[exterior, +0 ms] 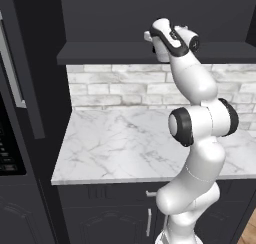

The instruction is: Pick the bottled drink from the counter and place it in the open cabinet.

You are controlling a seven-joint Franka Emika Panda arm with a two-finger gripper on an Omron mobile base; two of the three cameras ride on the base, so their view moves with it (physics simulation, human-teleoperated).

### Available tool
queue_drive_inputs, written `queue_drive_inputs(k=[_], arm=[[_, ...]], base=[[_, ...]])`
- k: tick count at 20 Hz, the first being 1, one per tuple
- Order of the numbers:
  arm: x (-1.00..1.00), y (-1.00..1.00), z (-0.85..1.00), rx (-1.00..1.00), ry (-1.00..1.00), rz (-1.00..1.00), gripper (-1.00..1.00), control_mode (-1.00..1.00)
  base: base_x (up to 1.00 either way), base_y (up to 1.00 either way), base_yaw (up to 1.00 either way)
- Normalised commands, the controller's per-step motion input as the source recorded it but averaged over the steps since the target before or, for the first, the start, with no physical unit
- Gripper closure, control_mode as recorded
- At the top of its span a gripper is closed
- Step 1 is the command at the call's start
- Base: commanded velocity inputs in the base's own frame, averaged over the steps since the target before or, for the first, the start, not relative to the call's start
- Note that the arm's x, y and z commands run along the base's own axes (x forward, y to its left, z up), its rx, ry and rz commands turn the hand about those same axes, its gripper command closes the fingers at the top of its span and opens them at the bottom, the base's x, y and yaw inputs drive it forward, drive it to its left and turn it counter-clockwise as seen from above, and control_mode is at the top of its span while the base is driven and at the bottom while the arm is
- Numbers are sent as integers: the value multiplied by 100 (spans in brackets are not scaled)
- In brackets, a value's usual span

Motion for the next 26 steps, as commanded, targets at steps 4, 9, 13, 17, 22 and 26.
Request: queue_drive_inputs(k=[4, 9, 13, 17, 22, 26], arm=[[8, 0, -21, 0, -1, 0, -100, -100], [9, 0, -11, 0, 0, 0, -100, -100], [1, 0, 0, 0, 0, 0, -100, -100], [-4, 0, 0, 0, 2, 0, -100, -100], [-5, 0, 0, 0, 5, 0, -100, -100], [-8, 0, 0, 0, 4, 0, -100, -100]], base=[[0, 0, 0], [0, 0, 0], [0, 0, 0], [0, 0, 0], [0, 0, 0], [0, 0, 0]])
